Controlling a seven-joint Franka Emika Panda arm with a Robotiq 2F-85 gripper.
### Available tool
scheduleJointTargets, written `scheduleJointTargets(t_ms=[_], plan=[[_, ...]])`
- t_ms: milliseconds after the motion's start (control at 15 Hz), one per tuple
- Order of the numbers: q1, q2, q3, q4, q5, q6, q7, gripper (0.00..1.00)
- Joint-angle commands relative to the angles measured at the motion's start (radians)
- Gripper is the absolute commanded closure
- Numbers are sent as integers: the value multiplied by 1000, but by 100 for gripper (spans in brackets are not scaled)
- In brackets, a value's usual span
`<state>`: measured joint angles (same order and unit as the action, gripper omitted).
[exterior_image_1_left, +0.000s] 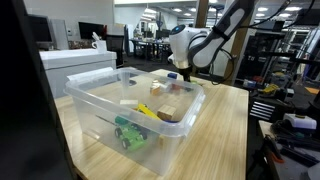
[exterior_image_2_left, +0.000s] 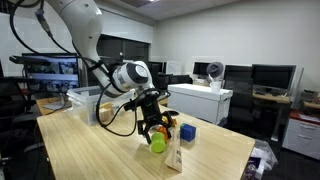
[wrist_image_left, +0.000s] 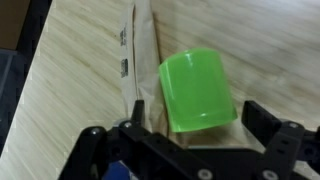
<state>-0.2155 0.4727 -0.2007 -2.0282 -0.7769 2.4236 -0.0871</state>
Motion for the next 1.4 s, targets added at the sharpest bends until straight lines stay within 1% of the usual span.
scheduleJointTargets(t_ms=[0, 67, 200, 333, 400, 467, 533, 600, 733, 933, 1067, 1200, 1333], plan=[[3, -13, 6, -36, 39, -4, -13, 25], [3, -19, 4, -47, 40, -4, -17, 27], [5, -21, 1, -56, 48, -6, -13, 43], [8, -21, -1, -53, 57, -12, -6, 56], [6, -31, 7, -42, 89, -23, -5, 62], [3, -46, 16, -35, 130, -34, -12, 63], [-3, -72, 35, -20, 210, -56, -27, 63], [-3, -95, 46, -10, 278, -58, -31, 66], [9, -154, 75, 32, 430, -92, -51, 66], [32, -237, 128, 79, 601, -80, -60, 66], [73, -321, 171, 91, 696, -84, -73, 66], [109, -410, 215, 44, 790, -98, -129, 66], [156, -489, 250, 7, 881, -142, -183, 66]])
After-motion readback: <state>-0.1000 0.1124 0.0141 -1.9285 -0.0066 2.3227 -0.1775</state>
